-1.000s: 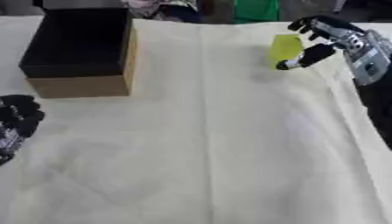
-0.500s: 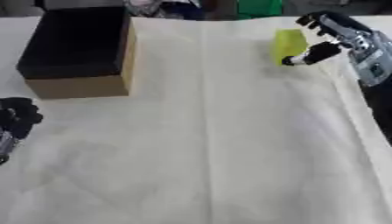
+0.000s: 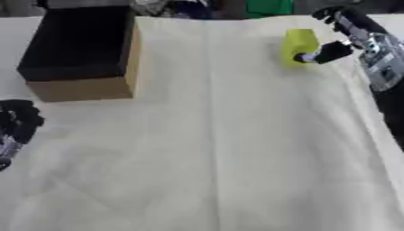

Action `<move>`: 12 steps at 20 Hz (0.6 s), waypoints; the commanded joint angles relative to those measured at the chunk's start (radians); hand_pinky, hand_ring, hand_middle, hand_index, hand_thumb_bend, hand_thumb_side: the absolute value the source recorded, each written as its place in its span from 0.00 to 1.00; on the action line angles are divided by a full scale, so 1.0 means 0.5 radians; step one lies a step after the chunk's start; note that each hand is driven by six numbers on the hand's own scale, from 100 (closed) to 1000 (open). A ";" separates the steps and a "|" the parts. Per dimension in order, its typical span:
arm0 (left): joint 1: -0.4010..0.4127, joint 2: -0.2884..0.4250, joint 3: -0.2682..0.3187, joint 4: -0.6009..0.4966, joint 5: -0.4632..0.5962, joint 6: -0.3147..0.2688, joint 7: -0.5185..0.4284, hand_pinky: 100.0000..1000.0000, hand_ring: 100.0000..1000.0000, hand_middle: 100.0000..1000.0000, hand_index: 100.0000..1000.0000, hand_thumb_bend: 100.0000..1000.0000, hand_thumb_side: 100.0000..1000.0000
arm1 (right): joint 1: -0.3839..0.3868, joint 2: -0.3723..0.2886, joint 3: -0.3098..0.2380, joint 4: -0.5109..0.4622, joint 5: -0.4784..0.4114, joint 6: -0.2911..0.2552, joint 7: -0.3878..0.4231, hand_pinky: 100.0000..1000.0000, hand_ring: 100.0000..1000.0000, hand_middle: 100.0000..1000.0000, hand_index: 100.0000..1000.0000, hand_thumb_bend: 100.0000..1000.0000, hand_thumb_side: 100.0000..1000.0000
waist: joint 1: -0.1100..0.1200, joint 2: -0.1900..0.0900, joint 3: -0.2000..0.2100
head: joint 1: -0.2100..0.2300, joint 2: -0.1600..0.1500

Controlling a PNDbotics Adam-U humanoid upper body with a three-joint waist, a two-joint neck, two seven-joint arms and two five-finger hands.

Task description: Pick up objects on the table and place them in the box.

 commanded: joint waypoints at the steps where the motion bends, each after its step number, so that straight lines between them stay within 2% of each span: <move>1: -0.025 0.015 0.002 -0.043 -0.003 -0.005 -0.011 0.64 0.57 0.55 0.69 0.50 0.40 | -0.026 -0.072 -0.011 -0.006 0.026 0.005 -0.018 0.78 0.86 0.82 0.89 0.58 0.20 | -0.001 -0.031 0.007 | -0.002 -0.026; 12: -0.036 0.011 -0.002 -0.047 -0.002 -0.006 -0.018 0.64 0.57 0.55 0.69 0.50 0.40 | -0.024 -0.054 -0.008 0.012 0.048 0.021 -0.015 0.76 0.85 0.82 0.89 0.59 0.21 | -0.001 -0.011 0.043 | -0.005 -0.046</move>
